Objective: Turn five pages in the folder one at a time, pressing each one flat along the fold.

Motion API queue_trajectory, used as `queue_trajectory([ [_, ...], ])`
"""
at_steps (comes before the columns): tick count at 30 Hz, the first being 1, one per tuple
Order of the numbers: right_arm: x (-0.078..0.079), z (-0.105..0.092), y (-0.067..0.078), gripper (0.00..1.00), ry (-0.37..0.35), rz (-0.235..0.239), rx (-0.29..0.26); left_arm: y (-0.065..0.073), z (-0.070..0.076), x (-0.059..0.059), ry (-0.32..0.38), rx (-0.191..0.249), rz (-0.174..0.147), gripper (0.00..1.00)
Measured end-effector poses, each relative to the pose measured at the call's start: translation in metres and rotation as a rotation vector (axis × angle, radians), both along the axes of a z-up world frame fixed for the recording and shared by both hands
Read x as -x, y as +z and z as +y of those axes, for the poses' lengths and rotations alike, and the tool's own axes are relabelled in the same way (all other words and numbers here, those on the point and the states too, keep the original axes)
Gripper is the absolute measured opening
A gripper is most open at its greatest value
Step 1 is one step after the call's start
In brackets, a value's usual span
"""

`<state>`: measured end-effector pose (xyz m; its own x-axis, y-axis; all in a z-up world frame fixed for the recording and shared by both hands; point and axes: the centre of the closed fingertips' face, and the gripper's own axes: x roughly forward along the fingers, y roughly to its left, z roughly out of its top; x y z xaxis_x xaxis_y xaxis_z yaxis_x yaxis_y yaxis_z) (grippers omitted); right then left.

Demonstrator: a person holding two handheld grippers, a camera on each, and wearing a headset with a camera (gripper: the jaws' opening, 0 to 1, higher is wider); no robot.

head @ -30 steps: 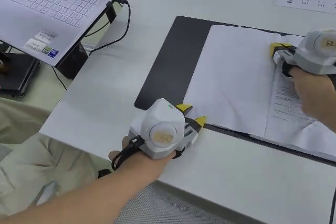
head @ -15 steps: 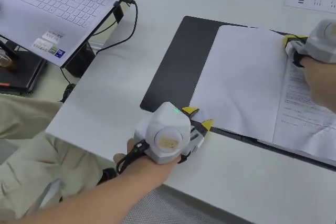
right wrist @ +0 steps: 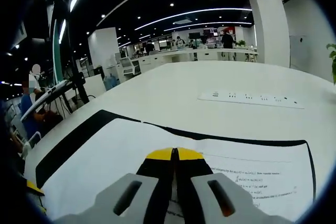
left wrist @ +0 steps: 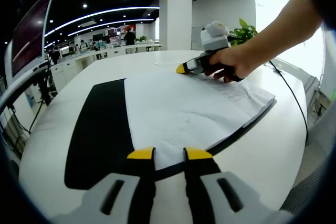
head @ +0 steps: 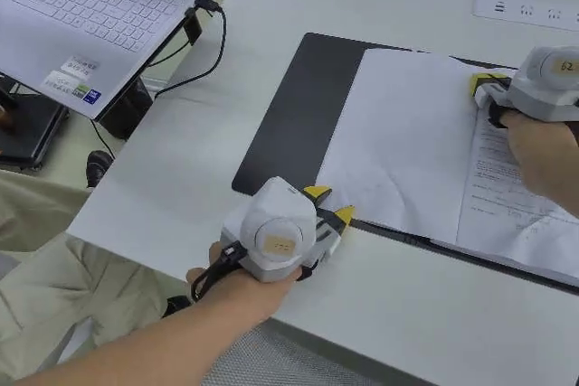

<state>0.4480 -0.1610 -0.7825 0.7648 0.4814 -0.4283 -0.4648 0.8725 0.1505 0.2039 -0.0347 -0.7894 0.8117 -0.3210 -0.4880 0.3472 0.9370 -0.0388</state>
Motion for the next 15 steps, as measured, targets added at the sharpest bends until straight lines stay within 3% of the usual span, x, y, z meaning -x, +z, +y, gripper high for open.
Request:
queue_trajectory([
  [10,0.024,-0.002,-0.003,0.00,0.023,0.015,0.003,0.000,0.000,0.001,0.002,0.003,-0.004,0.20],
  [15,0.044,-0.002,-0.002,0.00,0.025,0.025,-0.010,0.000,-0.001,0.000,0.002,0.003,-0.006,0.19],
])
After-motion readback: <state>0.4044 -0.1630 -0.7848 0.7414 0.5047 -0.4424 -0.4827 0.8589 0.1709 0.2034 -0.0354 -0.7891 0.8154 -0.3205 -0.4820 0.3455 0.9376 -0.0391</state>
